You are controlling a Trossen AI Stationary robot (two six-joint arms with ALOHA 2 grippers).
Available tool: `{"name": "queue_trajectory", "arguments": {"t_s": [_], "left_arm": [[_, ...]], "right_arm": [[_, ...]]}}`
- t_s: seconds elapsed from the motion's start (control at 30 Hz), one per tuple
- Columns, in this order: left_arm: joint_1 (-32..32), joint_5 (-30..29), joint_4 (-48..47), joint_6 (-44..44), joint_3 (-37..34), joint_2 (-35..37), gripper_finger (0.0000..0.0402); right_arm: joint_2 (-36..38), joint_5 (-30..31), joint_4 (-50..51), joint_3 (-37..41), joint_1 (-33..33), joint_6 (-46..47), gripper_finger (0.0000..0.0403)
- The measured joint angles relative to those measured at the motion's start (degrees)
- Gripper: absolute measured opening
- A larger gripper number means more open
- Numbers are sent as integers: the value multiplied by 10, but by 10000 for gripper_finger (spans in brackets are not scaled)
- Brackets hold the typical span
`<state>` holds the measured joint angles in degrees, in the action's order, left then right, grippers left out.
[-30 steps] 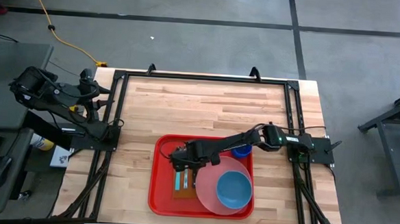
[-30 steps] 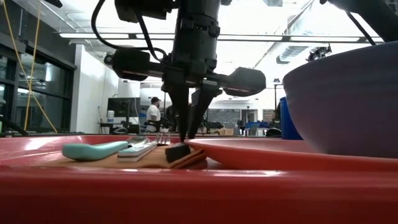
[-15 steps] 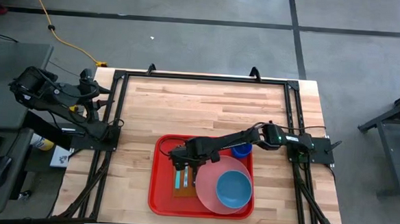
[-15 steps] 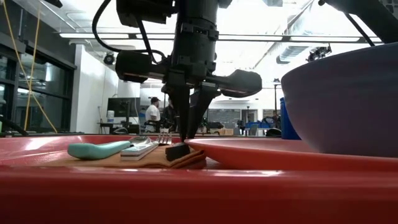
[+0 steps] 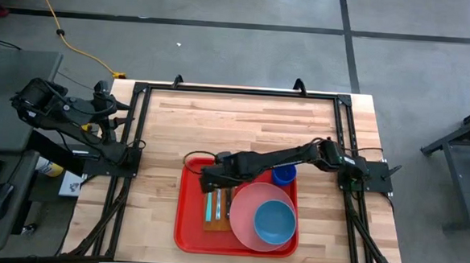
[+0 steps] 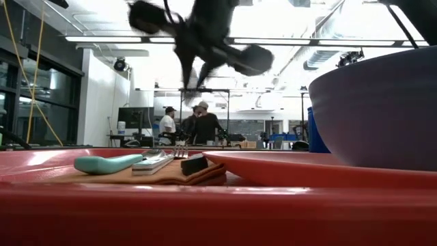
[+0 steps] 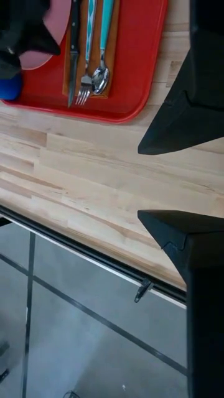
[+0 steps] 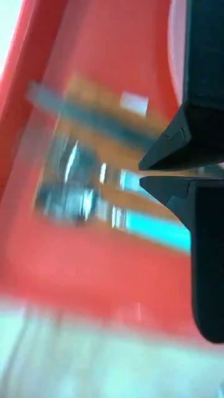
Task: Set up tray
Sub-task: Adjust the orange napkin
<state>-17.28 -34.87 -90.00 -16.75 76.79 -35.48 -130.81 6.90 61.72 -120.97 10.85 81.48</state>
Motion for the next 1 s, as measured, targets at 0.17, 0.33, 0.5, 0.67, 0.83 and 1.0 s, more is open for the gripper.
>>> {"name": "queue_trajectory", "arguments": {"t_s": [0.17,0.33,0.5,0.67,0.83,1.0], "left_arm": [[0,0,0,0,0,0,186],[0,0,0,0,0,0,186],[0,0,0,0,0,0,186],[0,1,0,-2,0,0,186],[0,3,0,-7,0,0,186],[0,24,8,-15,-10,0,186]], "right_arm": [[25,-5,-108,0,23,-45,0],[29,-45,-171,0,54,-50,0],[27,-21,-191,0,97,-28,0],[26,31,-171,0,126,-13,0],[26,68,-187,-1,134,-20,0],[24,155,-117,-68,136,-87,0]]}}
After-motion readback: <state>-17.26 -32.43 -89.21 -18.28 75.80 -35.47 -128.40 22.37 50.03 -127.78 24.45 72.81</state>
